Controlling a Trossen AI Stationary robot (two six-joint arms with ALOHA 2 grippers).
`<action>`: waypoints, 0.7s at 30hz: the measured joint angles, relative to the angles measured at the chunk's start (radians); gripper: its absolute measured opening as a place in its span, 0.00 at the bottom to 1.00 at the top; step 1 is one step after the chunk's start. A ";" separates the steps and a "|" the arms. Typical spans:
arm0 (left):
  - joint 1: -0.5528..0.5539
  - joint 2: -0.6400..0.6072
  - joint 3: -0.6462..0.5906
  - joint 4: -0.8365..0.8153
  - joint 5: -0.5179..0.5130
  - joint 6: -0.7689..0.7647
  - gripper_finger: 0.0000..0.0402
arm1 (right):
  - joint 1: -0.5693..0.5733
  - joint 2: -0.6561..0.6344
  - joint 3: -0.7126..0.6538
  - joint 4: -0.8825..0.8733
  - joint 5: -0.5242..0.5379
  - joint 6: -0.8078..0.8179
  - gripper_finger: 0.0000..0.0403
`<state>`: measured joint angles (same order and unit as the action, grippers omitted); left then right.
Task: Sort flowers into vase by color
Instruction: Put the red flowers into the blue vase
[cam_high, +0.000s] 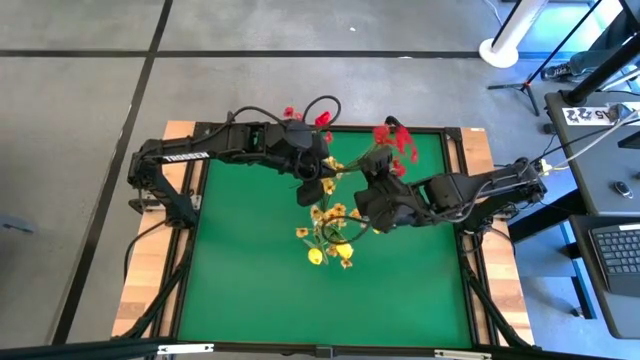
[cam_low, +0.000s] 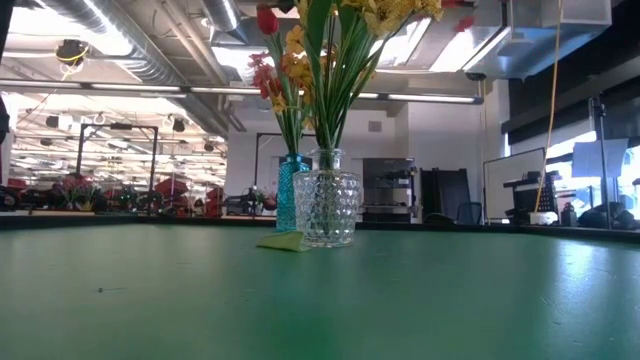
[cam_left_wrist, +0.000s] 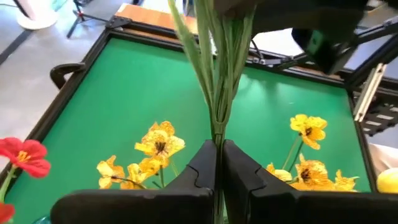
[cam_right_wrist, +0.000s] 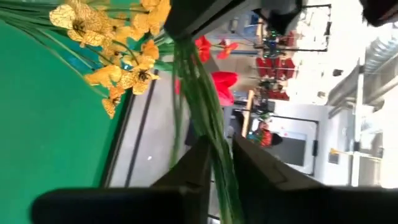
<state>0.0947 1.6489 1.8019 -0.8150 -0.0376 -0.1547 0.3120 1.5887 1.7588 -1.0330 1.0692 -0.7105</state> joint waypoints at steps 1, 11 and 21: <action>-0.001 0.000 0.000 -0.006 -0.008 0.000 0.01 | 0.010 -0.001 0.000 0.000 0.015 0.001 0.19; 0.001 -0.008 -0.002 -0.031 -0.065 -0.022 0.00 | 0.115 -0.056 0.002 -0.007 0.049 0.148 0.58; -0.046 -0.171 -0.002 0.054 -0.220 -0.021 0.00 | 0.263 -0.244 0.002 -0.006 0.037 0.371 0.69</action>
<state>0.0491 1.4775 1.8000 -0.7610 -0.2573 -0.1755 0.5753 1.3449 1.7611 -1.0393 1.1059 -0.3396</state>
